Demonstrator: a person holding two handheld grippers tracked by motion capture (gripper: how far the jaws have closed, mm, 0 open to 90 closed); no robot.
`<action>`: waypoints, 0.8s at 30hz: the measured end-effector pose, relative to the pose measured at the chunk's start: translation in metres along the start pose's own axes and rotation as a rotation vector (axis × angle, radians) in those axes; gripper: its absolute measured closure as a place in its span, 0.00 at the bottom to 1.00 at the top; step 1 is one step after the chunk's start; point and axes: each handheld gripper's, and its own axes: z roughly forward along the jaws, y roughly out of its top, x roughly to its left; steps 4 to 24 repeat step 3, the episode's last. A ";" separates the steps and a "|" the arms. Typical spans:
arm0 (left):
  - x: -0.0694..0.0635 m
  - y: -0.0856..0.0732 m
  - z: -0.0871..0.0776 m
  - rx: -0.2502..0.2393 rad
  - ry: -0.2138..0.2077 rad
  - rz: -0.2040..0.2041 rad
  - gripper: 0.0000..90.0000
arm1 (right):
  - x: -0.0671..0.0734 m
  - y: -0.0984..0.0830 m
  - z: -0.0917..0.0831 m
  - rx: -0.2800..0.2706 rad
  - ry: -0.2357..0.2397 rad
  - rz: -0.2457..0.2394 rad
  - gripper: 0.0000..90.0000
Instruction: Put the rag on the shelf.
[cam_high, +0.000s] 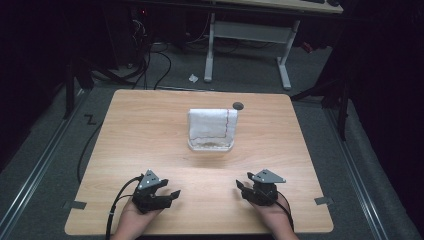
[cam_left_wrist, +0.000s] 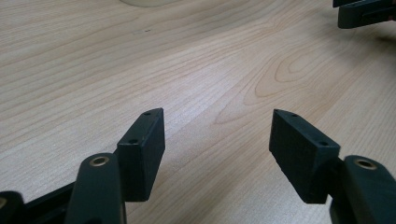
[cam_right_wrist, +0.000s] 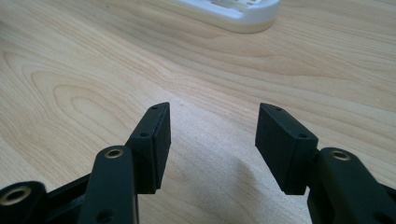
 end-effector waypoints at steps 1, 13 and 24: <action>0.000 0.000 0.000 0.001 0.002 -0.003 0.40 | 0.000 0.000 0.000 0.004 0.002 0.000 0.51; 0.001 0.000 0.000 -0.005 0.006 -0.024 0.40 | 0.000 -0.001 0.000 0.006 0.002 -0.004 0.51; 0.001 0.000 0.000 -0.005 0.006 -0.024 0.40 | 0.000 -0.001 0.000 0.006 0.002 -0.004 0.51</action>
